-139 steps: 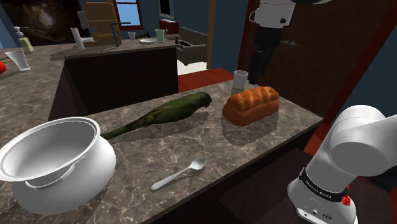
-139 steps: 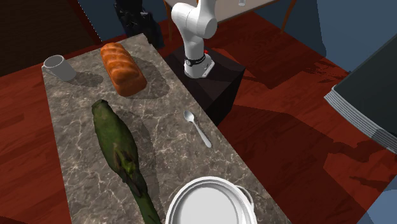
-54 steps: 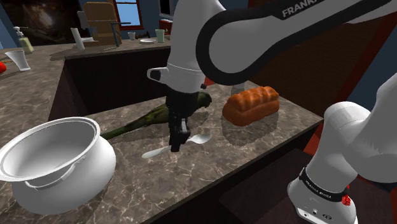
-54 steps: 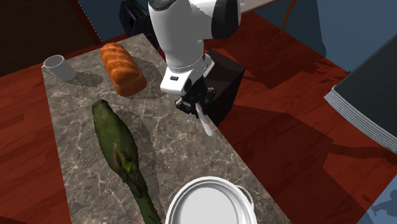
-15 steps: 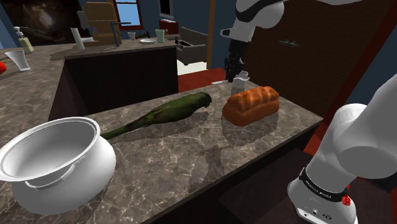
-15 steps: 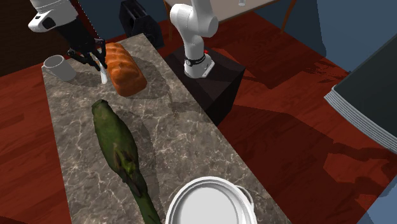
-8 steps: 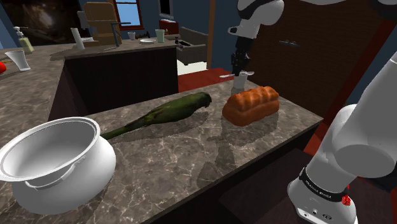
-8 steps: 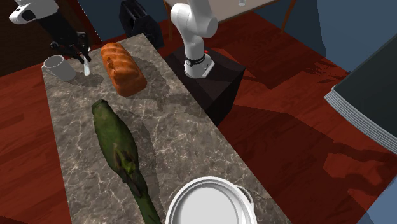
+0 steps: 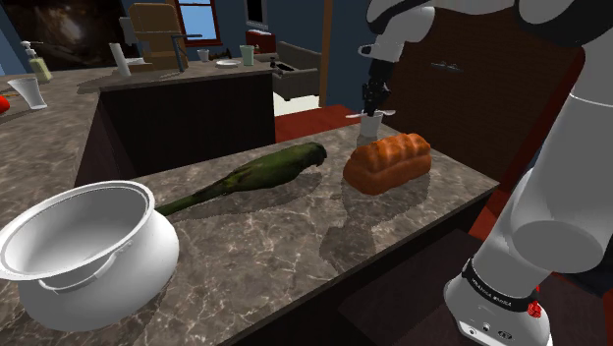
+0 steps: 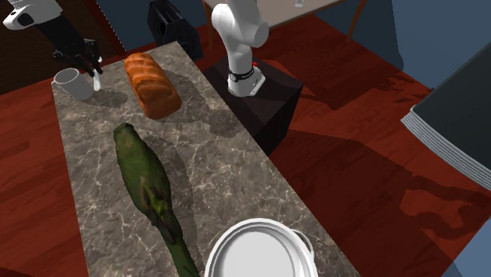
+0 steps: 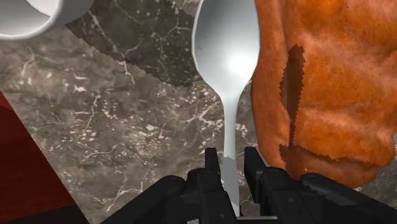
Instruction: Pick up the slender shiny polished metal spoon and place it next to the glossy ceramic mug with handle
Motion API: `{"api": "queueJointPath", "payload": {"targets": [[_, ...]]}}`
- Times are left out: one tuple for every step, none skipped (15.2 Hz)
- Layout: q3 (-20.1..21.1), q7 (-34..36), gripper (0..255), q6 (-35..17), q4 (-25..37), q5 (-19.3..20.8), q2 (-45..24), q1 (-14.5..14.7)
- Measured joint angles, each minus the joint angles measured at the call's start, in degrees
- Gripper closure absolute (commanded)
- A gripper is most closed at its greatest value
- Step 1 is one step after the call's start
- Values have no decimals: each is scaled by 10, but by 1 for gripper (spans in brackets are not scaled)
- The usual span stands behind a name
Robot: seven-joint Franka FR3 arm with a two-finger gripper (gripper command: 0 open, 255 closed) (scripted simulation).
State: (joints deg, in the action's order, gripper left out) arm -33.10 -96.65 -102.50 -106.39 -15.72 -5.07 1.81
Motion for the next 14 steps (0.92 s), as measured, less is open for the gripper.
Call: {"api": "queueJointPath", "payload": {"targets": [[0, -3, 255, -6, -4, -2, -3, -1], [0, -5, 255, -12, -8, -4, -6, -1], [0, -9, 255, -21, -15, -6, -9, -1], [0, -11, 255, -28, -22, -7, -9, -1], [1, -12, 255, -35, -27, -9, -11, 0], [1, -14, 255, -40, -31, -11, -13, -1], [2, -16, 255, -46, -34, -13, -18, -1], [2, -20, 255, -53, -40, -15, -20, -1], [2, -23, 255, -59, -43, -18, -23, -2], [2, -26, 255, -66, -49, -20, -25, -2], [3, -28, 255, -73, -52, -23, -29, -2], [3, -31, 255, -79, -56, -25, -33, -3], [3, -34, 255, -85, -61, -28, -35, -3], [4, -37, 255, -92, -64, -31, -40, -4]]}}
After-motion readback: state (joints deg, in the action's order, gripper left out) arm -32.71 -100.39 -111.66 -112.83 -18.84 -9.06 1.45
